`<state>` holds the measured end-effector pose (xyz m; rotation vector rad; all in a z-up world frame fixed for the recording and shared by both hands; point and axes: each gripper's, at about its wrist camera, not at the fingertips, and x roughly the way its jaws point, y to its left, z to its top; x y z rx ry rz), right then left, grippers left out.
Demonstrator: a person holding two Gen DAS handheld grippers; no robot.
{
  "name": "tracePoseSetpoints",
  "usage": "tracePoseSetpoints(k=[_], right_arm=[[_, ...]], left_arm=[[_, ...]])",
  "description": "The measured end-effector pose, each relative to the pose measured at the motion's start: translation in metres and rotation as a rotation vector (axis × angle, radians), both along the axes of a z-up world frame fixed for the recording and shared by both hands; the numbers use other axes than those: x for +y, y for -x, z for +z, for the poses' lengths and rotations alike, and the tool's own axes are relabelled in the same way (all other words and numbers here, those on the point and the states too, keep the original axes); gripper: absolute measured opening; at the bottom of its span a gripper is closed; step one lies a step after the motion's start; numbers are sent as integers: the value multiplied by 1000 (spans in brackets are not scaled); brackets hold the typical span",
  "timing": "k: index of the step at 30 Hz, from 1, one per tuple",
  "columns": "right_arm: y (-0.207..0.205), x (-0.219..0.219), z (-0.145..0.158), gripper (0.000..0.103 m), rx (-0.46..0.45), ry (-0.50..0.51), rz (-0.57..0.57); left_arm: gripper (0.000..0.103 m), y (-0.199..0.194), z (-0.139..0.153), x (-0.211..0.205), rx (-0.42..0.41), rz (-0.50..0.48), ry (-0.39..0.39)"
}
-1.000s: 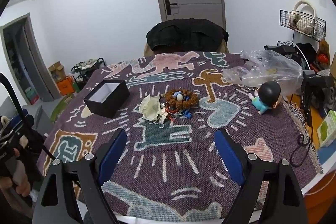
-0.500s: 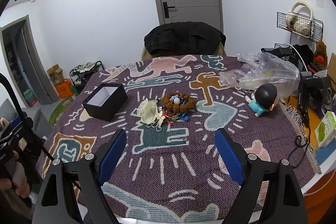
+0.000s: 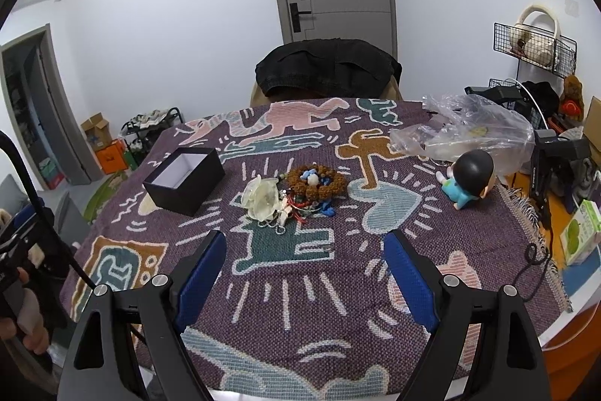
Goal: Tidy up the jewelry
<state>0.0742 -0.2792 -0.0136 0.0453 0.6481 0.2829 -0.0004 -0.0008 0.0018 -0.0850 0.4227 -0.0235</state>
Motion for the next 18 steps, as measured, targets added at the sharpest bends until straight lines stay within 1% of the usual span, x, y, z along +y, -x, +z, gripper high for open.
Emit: tracePoseSetpoints(k=[18], right_arm=[[-1,-1,0,86,1,4,-5]], left_arm=[[103,-1,1,-5,7,-9,3]])
